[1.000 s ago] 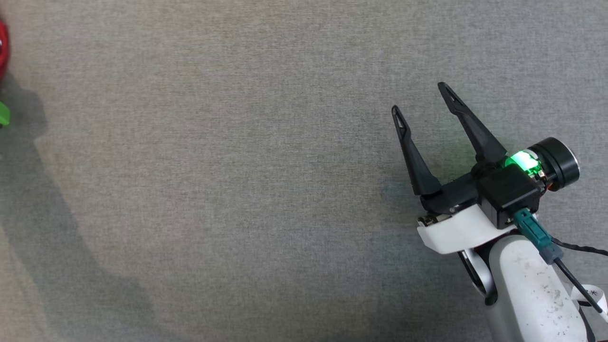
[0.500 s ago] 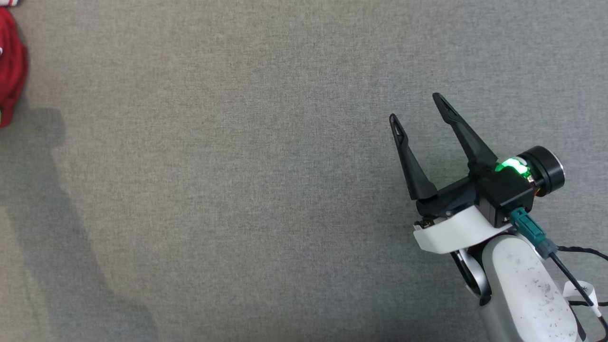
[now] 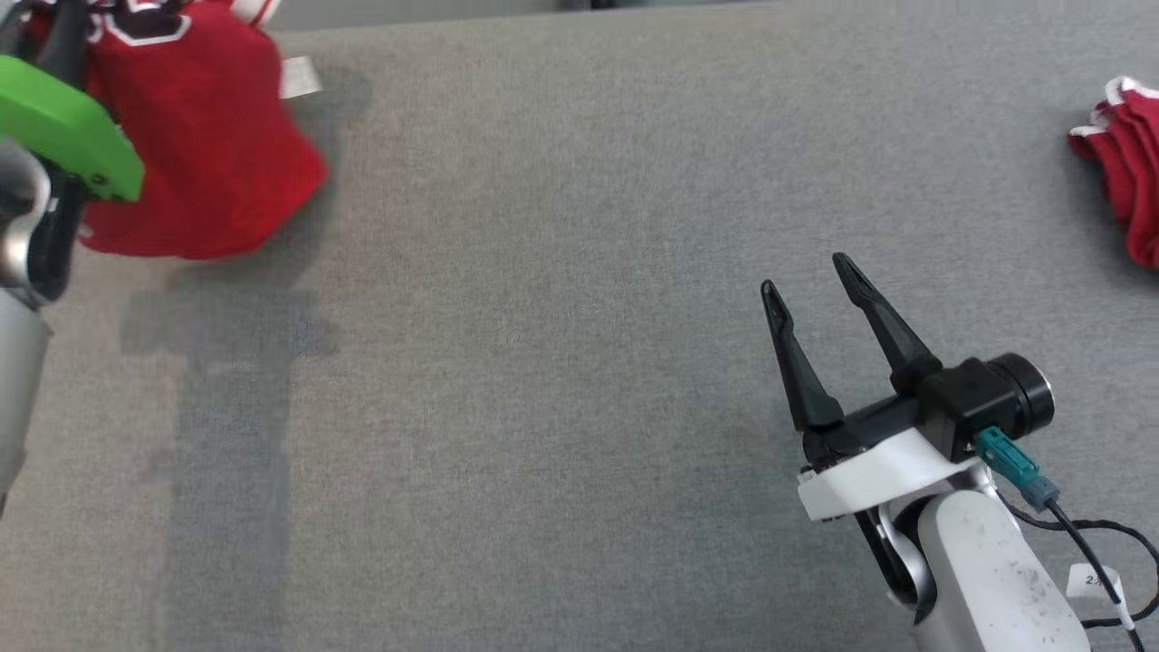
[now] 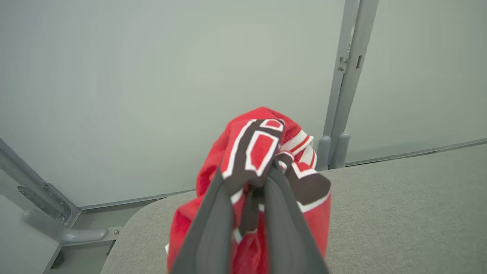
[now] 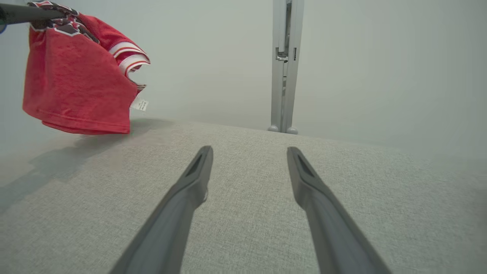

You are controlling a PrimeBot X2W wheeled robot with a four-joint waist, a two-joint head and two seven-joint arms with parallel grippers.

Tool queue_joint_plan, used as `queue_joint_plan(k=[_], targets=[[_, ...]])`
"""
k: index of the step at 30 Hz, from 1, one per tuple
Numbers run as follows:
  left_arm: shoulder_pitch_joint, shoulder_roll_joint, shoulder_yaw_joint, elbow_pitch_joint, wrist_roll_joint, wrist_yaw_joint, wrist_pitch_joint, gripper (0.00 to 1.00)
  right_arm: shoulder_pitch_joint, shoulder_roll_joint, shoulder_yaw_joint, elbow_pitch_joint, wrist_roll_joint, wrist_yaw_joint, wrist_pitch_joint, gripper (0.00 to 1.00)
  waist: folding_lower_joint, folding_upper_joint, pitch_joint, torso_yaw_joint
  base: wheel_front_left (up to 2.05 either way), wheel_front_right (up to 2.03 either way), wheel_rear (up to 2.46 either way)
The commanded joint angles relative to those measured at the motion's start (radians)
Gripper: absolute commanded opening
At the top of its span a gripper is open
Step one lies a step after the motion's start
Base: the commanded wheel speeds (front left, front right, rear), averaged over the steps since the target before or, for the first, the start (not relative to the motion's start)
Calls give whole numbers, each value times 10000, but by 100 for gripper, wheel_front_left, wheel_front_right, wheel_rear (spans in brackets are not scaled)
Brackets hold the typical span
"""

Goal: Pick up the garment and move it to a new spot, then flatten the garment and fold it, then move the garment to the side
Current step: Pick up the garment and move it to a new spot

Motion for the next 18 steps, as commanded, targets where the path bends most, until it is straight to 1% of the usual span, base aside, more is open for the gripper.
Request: queue_joint_plan(k=[1,5,7,10,14,18], targets=[[140,-102,-186,-383,-88,6,-71,0,248,-34,-82,82,106,-16,-56,100,0,0,-1250,-677,0,0,0],[91,-559,-903,-1642,-229,6,-80,0,561,-31,-387,273,211,-16,-117,100,0,0,-1759,-913,0,0,0],[155,-931,-1209,-2209,-282,7,-160,0,701,-34,-576,329,258,-16,-111,100,0,0,-1944,-1002,0,0,0],[452,-1672,-1593,-2727,-426,7,-302,0,816,-31,-806,352,304,-16,-121,100,0,0,-2132,-1114,0,0,0],[1084,-2643,-2196,-2909,-648,7,-522,0,863,-31,-920,261,425,-16,-125,100,0,0,-2200,-1307,0,0,0],[1904,-3195,-2809,-2433,-822,7,-578,0,859,-30,-859,225,525,-16,-127,100,0,0,-2053,-1564,0,0,0]])
